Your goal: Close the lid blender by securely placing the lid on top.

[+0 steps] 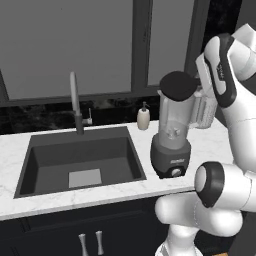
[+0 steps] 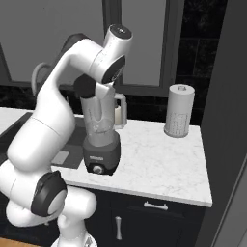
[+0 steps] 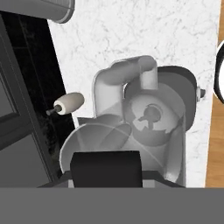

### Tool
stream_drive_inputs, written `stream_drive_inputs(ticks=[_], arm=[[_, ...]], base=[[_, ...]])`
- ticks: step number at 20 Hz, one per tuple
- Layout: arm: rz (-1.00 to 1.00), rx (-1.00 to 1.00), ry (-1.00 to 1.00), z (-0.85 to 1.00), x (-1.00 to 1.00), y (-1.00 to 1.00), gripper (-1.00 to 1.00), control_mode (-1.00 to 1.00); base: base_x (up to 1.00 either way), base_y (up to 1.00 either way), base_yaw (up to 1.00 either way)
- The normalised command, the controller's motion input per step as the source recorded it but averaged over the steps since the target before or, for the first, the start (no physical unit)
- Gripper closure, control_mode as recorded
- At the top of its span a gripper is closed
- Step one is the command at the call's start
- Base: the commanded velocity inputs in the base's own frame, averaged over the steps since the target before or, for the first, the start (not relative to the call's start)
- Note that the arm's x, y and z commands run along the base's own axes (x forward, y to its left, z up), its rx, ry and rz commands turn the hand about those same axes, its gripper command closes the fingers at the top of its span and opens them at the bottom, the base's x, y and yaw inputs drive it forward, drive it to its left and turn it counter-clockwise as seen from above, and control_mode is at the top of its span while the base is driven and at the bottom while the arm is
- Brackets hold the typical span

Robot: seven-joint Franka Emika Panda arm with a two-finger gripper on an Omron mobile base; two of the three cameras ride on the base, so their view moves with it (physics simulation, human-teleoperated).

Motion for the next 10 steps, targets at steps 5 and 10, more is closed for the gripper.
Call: stream_drive_inputs(ticks=[5, 10], arm=[[0.0, -0.01, 0.08, 0.0, 0.2, -0.27, 1.0, -1.0], [0.0, 0.0, 0.06, 0.0, 0.19, -0.23, 1.0, -1.0]], base=[[0.0, 0.0, 0.0], [0.0, 0.0, 0.0]])
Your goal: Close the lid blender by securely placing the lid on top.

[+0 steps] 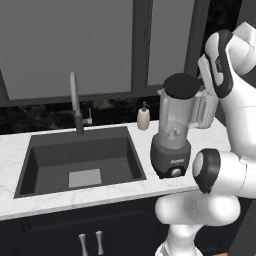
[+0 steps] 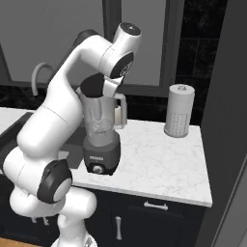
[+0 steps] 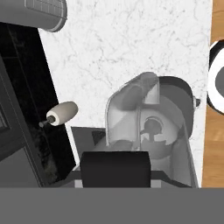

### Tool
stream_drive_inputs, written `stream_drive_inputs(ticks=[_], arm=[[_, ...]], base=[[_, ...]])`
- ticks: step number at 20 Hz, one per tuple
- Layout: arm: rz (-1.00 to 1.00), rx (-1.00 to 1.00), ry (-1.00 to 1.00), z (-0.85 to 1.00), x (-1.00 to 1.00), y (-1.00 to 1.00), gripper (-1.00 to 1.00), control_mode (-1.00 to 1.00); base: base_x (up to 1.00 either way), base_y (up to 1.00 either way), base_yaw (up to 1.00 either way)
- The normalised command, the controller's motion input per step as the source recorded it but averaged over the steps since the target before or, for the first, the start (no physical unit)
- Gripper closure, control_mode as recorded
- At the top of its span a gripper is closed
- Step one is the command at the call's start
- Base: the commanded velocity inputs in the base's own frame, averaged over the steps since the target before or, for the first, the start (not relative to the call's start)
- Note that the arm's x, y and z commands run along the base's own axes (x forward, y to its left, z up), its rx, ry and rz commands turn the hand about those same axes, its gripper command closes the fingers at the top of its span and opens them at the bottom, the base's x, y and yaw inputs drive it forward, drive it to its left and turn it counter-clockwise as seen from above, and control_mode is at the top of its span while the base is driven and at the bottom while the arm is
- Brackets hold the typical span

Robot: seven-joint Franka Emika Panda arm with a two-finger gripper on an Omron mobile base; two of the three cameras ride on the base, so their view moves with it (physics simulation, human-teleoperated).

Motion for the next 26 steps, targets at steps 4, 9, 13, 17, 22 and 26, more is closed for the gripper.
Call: stream_drive_inputs(ticks=[4, 9, 13, 17, 22, 26], arm=[[0.0, 0.0, 0.06, 0.0, 0.29, 0.0, 1.0, -1.0], [0.04, 0.0, 0.07, -0.01, 0.32, 0.02, 1.0, -1.0], [0.1, 0.0, 0.05, -0.03, 0.04, 0.0, 1.0, -1.0], [0.13, 0.0, 0.08, -0.01, -0.01, 0.0, 1.0, -1.0], [0.19, 0.0, 0.03, 0.0, -0.34, 0.0, 1.0, -1.0], [0.2, 0.01, 0.0, 0.0, -0.3, 0.03, 1.0, -1.0]], base=[[0.0, 0.0, 0.0], [0.0, 0.0, 0.0], [0.0, 0.0, 0.0], [0.0, 0.0, 0.0], [0.0, 0.0, 0.0], [0.0, 0.0, 0.0]])
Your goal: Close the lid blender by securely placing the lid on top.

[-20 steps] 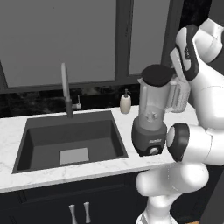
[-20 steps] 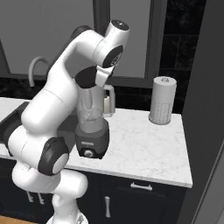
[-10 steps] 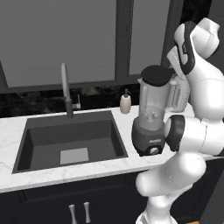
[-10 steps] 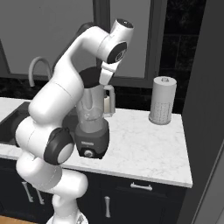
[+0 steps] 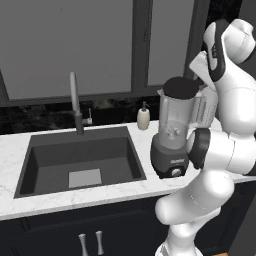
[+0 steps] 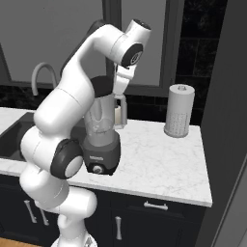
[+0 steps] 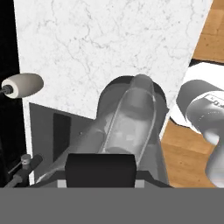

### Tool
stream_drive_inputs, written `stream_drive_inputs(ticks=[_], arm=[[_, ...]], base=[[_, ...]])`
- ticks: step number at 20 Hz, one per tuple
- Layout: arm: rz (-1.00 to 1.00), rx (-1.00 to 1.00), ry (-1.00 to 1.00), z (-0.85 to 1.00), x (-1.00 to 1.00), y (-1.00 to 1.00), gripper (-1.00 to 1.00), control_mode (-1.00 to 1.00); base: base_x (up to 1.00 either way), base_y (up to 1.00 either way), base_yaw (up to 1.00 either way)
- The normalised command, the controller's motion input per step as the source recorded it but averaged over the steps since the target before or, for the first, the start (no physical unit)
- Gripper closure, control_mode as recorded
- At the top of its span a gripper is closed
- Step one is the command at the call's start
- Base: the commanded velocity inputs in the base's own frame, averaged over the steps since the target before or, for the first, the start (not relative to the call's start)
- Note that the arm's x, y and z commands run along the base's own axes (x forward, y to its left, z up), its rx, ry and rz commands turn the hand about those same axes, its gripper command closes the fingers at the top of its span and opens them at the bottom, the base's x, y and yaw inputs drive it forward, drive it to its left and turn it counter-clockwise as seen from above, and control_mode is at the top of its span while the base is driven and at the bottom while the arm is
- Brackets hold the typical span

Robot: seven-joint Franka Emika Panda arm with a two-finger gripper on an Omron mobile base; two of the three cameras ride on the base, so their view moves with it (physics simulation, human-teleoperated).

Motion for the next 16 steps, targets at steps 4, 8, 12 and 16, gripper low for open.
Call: stream_drive_inputs(ticks=[4, 8, 12, 16], arm=[[0.15, 0.0, 0.03, -0.08, -0.06, 0.28, 1.0, -1.0], [0.09, 0.0, 0.06, -0.33, 0.0, 0.46, 1.0, -1.0], [0.0, 0.0, 0.01, -0.46, -0.01, 0.07, 1.0, -1.0], [-0.1, 0.0, 0.0, -0.44, -0.24, 0.0, 1.0, -1.0]], base=[[0.0, 0.0, 0.0], [0.0, 0.0, 0.0], [0.0, 0.0, 0.0], [0.0, 0.0, 0.0]])
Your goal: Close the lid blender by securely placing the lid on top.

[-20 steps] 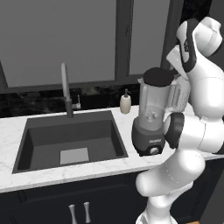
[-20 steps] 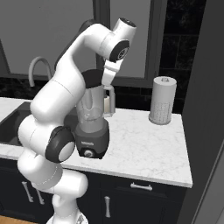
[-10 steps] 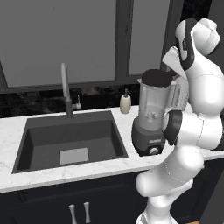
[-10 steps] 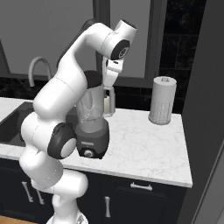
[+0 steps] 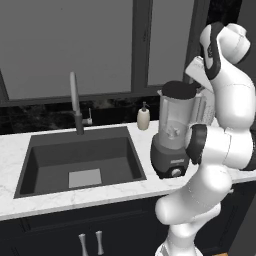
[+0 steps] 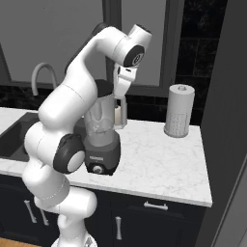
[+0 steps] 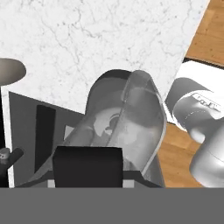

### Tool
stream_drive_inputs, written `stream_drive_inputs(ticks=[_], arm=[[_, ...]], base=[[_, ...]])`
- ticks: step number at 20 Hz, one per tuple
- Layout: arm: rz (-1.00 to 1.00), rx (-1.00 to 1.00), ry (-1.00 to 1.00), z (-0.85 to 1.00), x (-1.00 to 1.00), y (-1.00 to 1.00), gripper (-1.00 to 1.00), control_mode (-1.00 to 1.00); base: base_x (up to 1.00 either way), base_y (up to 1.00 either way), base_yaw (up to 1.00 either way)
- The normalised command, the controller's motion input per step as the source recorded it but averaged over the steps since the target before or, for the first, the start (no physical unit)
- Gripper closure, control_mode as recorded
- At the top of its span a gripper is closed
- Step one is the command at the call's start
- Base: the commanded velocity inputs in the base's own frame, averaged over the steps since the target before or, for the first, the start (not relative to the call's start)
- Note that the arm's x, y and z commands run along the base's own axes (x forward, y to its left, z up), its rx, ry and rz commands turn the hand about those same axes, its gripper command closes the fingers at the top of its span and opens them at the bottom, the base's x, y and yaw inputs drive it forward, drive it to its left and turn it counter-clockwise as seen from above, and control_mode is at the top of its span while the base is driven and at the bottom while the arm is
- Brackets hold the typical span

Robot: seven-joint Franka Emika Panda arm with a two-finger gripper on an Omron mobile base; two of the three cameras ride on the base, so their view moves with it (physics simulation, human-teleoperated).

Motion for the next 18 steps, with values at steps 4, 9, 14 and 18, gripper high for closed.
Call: stream_drive_inputs(ticks=[4, 9, 14, 18], arm=[[-0.19, 0.0, -0.05, -0.4, -0.4, 0.0, -1.0, -1.0], [-0.19, 0.0, -0.03, -0.27, -0.03, 0.0, -1.0, -1.0], [-0.05, 0.0, -0.01, -0.33, 0.01, 0.0, -1.0, -1.0], [0.0, 0.0, 0.0, -0.26, 0.0, 0.0, -1.0, -1.0]], base=[[0.0, 0.0, 0.0], [0.0, 0.0, 0.0], [0.0, 0.0, 0.0], [0.0, 0.0, 0.0]])
